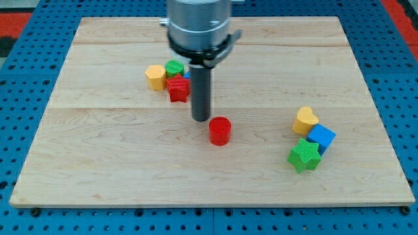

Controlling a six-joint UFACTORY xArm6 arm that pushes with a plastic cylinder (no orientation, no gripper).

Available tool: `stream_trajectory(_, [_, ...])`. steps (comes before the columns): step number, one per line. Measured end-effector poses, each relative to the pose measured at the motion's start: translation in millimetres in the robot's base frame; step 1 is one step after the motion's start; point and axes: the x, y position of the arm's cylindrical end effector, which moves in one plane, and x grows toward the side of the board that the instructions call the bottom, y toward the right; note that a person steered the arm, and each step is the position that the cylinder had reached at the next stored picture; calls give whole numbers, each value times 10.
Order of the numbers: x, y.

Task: Place the red circle to the top left of the green star

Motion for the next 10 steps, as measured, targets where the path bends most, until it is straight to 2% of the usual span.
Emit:
stream_trajectory(2, [-95, -444])
stream_trajectory(3, [168, -584])
stream_trajectory(4, [195, -311])
stream_trajectory(5, [100, 354])
stream_trajectory(7, [533, -333])
stream_trajectory(8, [713, 241])
stream_trajectory(9, [603, 588])
stream_trajectory(10, [565, 501])
